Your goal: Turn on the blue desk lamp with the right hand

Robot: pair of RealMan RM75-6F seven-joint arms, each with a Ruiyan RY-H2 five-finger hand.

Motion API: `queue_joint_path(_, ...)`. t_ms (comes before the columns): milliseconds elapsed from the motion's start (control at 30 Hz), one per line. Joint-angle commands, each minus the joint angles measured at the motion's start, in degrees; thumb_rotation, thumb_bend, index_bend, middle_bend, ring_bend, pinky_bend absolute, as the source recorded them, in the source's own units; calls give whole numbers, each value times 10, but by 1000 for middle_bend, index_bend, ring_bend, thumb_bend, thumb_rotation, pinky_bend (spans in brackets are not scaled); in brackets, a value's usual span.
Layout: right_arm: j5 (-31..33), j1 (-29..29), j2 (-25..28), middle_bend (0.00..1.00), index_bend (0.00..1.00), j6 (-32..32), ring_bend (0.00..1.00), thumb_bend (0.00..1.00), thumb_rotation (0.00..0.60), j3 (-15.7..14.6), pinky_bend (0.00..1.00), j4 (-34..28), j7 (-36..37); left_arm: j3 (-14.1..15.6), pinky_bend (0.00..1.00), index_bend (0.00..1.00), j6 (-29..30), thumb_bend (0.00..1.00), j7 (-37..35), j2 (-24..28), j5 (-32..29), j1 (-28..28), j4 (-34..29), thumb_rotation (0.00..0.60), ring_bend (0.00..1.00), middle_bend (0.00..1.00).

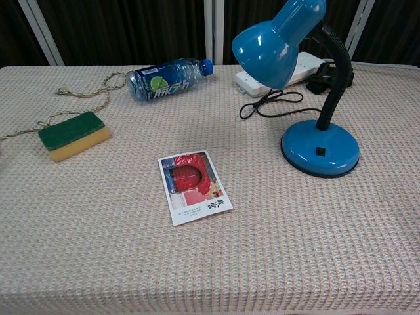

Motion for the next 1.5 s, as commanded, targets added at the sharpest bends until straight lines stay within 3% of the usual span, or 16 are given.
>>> queue_joint_path(33,-1,0,0,0,0,1,0,89,600,0,0,3,2,-2,0,0,6,0,7,-9,4,-5,8,600,0,0)
queue_joint_path(633,-15,2,-1,0,0,1,0,93,600,-6,0,-5,0,-4,0,0,5,0,4,-18,7,-11,15,600,0,0)
queue_joint_path(933,-14,14,4,6,0,-29,24,100,600,-12,31,-22,-18,-4,0,0,0,0,0,-21,8,-16,18,600,0,0)
queue_joint_path(967,-13,17,6,41,0,-36,82,100,600,-14,96,-29,-18,-4,0,0,-1,0,-1,-21,8,-16,19,600,0,0)
queue_joint_path(1000,-11,20,8,140,0,-44,197,107,600,-15,230,-34,-16,-4,0,0,-2,0,-2,-21,8,-17,19,600,0,0)
queue_joint_path(1067,-9,30,11,454,0,-68,467,121,600,-19,531,-45,-18,-3,0,0,-6,0,-4,-21,7,-19,20,600,0,0)
queue_joint_path(1133,-6,40,11,649,0,-91,607,125,600,-22,651,-50,-26,-4,0,0,-6,0,-3,-21,7,-20,22,600,0,0)
queue_joint_path(1400,-29,70,-46,985,0,-131,885,148,600,-31,819,-41,-47,-3,0,0,-6,0,0,-26,10,-22,27,600,0,0)
queue_joint_path(1500,-12,85,-64,1000,0,-160,910,359,600,-27,840,-41,-74,-2,0,0,-7,0,2,-27,10,-23,26,600,0,0)
